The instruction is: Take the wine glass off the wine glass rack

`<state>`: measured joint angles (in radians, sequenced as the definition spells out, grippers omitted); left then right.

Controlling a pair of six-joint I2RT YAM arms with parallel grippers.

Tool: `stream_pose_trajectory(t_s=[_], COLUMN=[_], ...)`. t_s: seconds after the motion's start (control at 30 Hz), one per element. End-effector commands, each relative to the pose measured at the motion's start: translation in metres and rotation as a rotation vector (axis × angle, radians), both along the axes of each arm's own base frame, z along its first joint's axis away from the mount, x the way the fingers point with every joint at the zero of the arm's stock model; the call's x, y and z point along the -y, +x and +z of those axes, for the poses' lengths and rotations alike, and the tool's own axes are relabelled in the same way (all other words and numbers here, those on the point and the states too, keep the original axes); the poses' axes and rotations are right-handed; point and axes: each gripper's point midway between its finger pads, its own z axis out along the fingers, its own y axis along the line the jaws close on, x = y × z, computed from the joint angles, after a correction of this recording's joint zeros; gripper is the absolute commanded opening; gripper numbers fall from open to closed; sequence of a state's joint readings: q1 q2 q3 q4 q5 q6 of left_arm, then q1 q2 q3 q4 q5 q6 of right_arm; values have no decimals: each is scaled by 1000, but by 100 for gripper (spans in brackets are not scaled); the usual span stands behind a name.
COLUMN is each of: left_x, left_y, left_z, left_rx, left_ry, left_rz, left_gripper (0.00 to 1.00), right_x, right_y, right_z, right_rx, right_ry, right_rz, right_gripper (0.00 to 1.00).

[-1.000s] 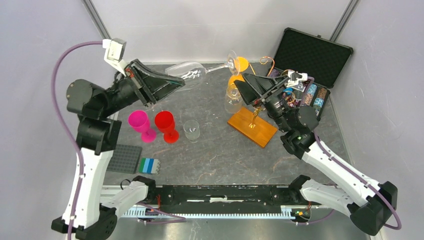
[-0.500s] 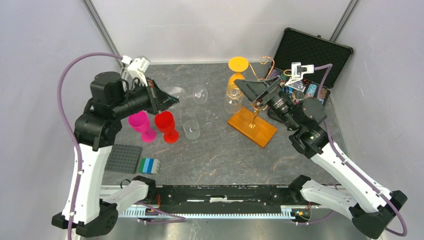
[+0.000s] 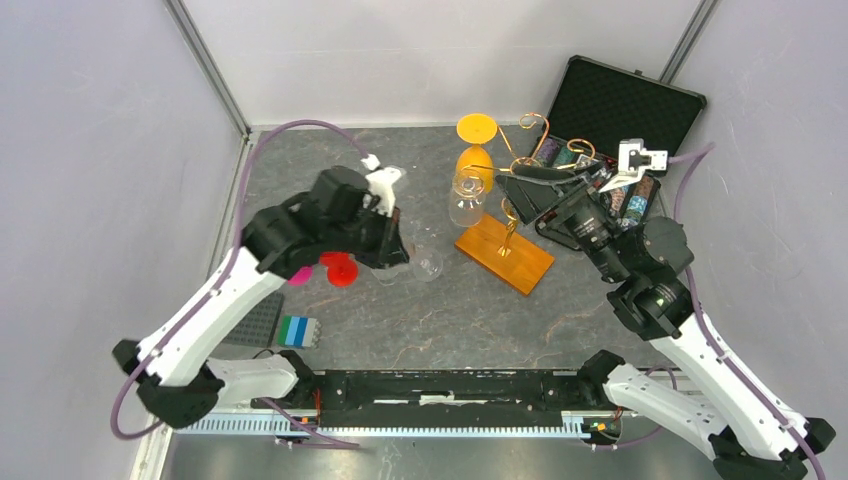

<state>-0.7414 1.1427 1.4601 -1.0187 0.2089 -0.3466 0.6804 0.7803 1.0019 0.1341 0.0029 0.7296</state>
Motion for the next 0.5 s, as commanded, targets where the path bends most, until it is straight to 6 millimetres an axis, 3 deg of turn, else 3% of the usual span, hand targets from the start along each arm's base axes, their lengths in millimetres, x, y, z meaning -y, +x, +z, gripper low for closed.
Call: stream_pose_trajectory(t_s=[0.0,0.23,0.47], left_x=[16,42,51], left_y=[13,15,18], left_z=[-21,-69,-99], left_rx=[30,-16,-45], left_ry=[99,252,345], left_rz=[63,60,56], left_gripper=[2,2,11], right_x=[17,29,36], right_y=[-2,-4,-5], right_z=[7,4,1], right_rx=[28,24,15], right_ry=[-17,-31,-37], right_rz=[-74,-119,-149], right_gripper=[84,84,84])
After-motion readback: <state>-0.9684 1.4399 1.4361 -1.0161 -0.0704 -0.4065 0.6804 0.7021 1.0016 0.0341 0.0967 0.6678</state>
